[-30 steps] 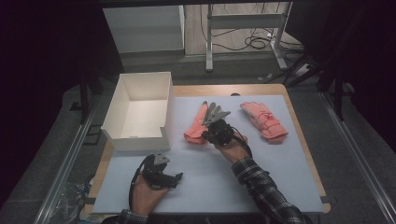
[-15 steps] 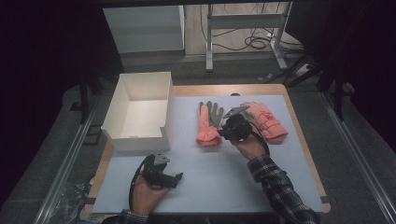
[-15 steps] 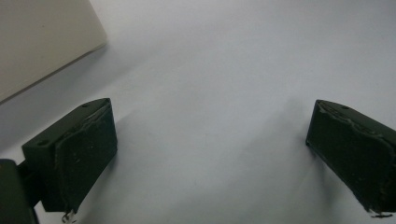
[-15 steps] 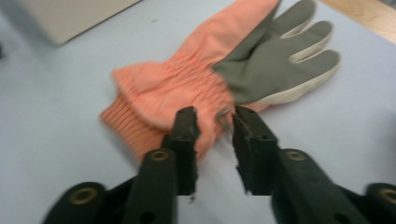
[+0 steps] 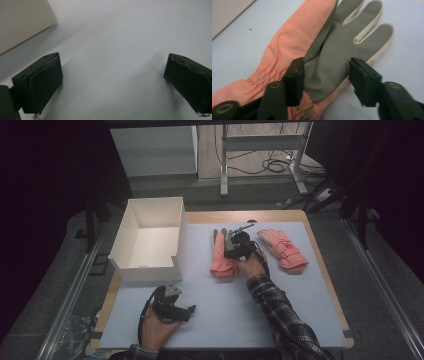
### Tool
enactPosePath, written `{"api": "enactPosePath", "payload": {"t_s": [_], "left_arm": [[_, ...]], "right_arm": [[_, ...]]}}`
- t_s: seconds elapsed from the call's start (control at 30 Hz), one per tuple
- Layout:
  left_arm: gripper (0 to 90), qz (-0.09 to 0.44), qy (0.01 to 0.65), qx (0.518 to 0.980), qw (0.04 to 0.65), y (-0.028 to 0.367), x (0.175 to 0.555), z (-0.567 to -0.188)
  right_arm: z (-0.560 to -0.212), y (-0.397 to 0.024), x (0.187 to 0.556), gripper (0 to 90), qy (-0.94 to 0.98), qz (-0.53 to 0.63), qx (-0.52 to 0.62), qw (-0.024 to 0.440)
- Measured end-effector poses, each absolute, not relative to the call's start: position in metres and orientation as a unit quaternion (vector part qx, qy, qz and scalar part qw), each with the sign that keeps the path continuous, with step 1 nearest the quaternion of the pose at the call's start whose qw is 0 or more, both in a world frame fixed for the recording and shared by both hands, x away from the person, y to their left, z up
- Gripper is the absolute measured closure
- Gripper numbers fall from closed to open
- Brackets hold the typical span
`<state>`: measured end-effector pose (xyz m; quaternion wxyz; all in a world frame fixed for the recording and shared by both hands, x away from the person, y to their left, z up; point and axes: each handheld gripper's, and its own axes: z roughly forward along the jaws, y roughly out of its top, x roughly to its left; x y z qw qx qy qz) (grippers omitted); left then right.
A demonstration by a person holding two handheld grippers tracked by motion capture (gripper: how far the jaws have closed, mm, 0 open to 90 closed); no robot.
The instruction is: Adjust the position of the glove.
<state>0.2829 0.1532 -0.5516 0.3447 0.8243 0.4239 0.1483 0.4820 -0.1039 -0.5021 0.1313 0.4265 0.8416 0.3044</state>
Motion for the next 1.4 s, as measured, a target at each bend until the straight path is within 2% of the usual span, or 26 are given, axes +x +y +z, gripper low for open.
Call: {"api": "enactPosePath", "payload": {"t_s": [0.07,0.13,0.17,0.23,0.53,0.83,1.1,1.23,1.33,1.4], "left_arm": [[2.0,0.148,0.424,0.824,0.345,0.153,0.283,-0.552],[2.0,0.148,0.424,0.824,0.345,0.153,0.283,-0.552],[2.0,0.148,0.424,0.824,0.345,0.153,0.283,-0.552],[2.0,0.148,0.424,0.824,0.345,0.153,0.283,-0.552],[2.0,0.148,0.424,0.824,0.345,0.153,0.283,-0.552],[2.0,0.148,0.424,0.824,0.345,0.153,0.283,-0.552],[2.0,0.148,0.424,0.824,0.345,0.153,0.283,-0.552],[2.0,0.149,0.424,0.824,0.345,0.153,0.283,-0.552],[2.0,0.149,0.424,0.824,0.345,0.153,0.283,-0.552],[2.0,0.148,0.424,0.824,0.345,0.153,0.283,-0.552]], "right_arm": [[-0.503,-0.105,0.482,63.5,0.842,0.308,0.426,0.121],[-0.502,-0.106,0.481,81.1,0.844,0.31,0.421,0.122],[-0.502,-0.108,0.481,85.0,0.844,0.315,0.416,0.12],[-0.502,-0.109,0.48,86.8,0.842,0.321,0.417,0.118],[-0.482,-0.118,0.466,88.0,0.83,0.364,0.411,0.101],[-0.468,-0.134,0.434,88.0,0.805,0.412,0.423,0.059],[-0.48,-0.145,0.407,87.8,0.792,0.415,0.444,0.053],[-0.493,-0.146,0.401,87.5,0.798,0.399,0.447,0.066],[-0.502,-0.147,0.4,84.0,0.805,0.385,0.445,0.077],[-0.501,-0.148,0.4,78.6,0.808,0.384,0.44,0.082]]}}
